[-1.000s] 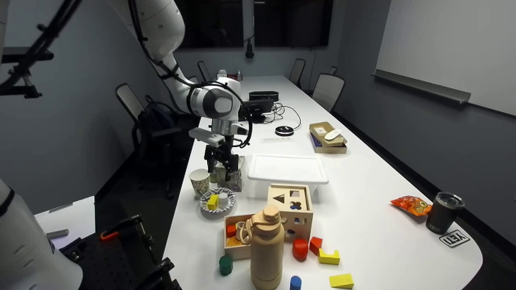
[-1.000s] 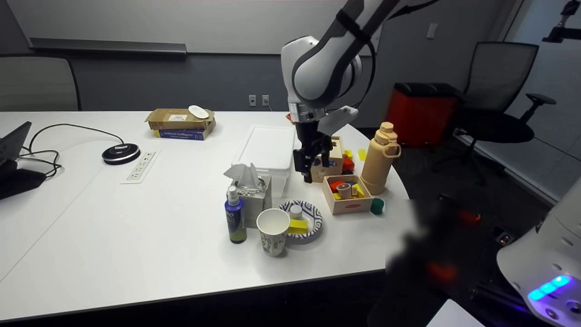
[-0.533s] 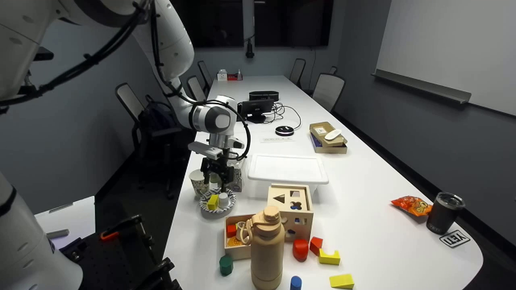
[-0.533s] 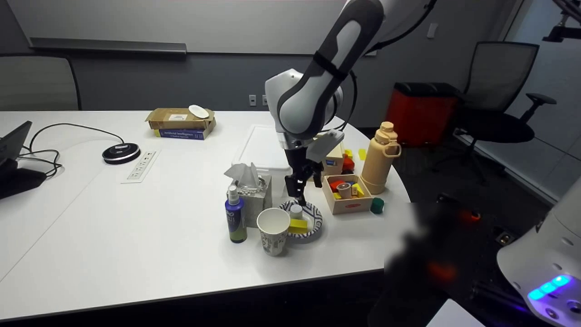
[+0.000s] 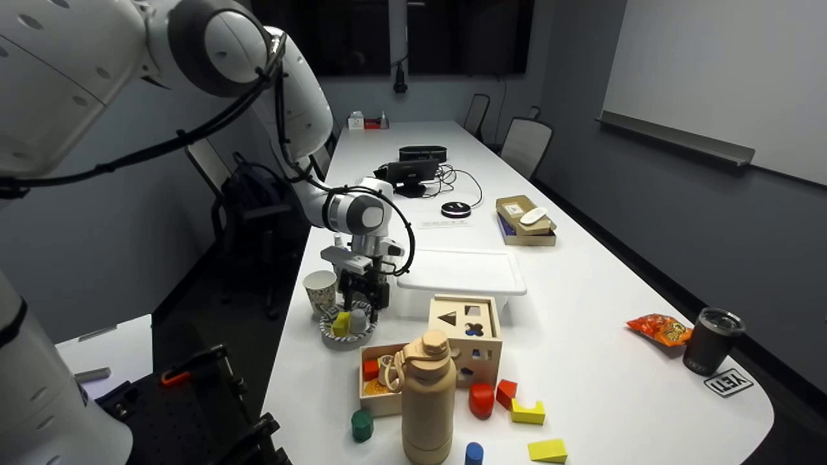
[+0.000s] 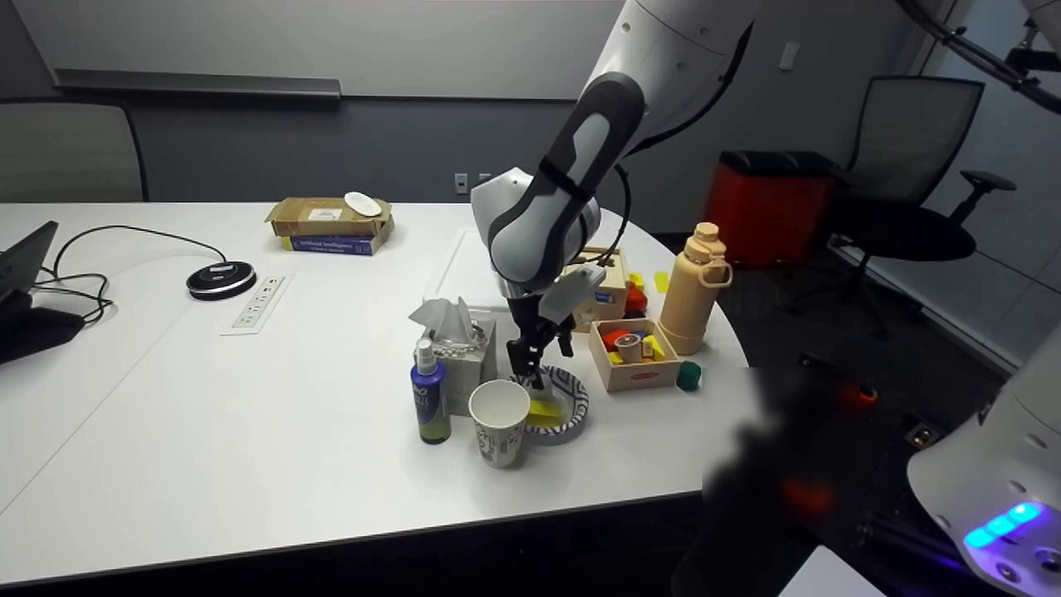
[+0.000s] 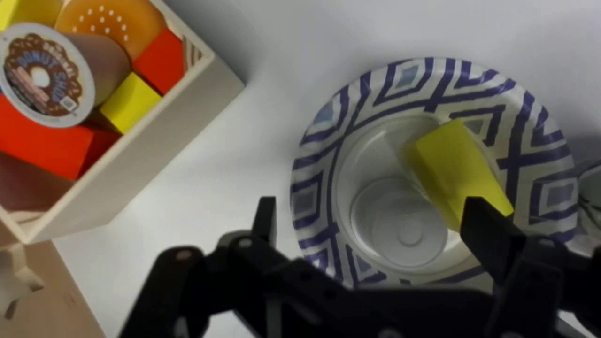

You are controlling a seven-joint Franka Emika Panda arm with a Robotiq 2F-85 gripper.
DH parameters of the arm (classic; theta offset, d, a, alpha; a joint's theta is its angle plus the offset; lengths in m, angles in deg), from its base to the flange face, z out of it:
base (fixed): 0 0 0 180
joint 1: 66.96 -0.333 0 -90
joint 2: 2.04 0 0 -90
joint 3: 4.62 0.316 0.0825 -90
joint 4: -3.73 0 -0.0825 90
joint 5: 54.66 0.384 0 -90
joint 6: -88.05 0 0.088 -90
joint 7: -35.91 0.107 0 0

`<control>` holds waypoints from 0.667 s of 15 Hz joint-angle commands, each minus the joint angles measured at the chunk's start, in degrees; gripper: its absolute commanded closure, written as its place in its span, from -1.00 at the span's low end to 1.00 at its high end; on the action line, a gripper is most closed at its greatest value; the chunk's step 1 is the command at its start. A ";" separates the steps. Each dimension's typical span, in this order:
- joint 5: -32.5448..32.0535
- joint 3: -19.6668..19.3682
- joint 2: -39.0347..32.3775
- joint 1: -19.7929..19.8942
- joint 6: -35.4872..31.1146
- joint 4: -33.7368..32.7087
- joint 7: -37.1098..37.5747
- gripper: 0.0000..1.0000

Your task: Put the white item in the box

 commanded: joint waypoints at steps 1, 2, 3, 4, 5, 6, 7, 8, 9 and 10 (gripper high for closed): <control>-0.24 -0.87 -3.73 -1.93 1.71 -6.07 2.51 -1.00; -0.22 -0.89 -4.33 -2.25 1.96 -6.94 2.74 -1.00; -0.13 -0.82 -4.81 -2.46 2.38 -7.72 2.86 -1.00; -0.07 -0.77 -5.16 -2.71 2.93 -8.30 3.03 -1.00; -0.17 -0.86 -5.27 -2.93 3.43 -8.61 3.17 -1.00; -0.32 -1.00 -5.42 -3.13 4.41 -8.99 3.08 -1.00; -0.54 -1.21 -5.62 -3.40 5.44 -9.40 3.18 -1.00; -0.98 -1.63 -5.71 -3.71 6.78 -9.65 3.29 -1.00; -1.29 -1.93 -5.67 -3.95 7.88 -9.75 3.32 -1.00; -1.57 -2.28 -5.38 -4.08 9.01 -9.67 3.33 -1.00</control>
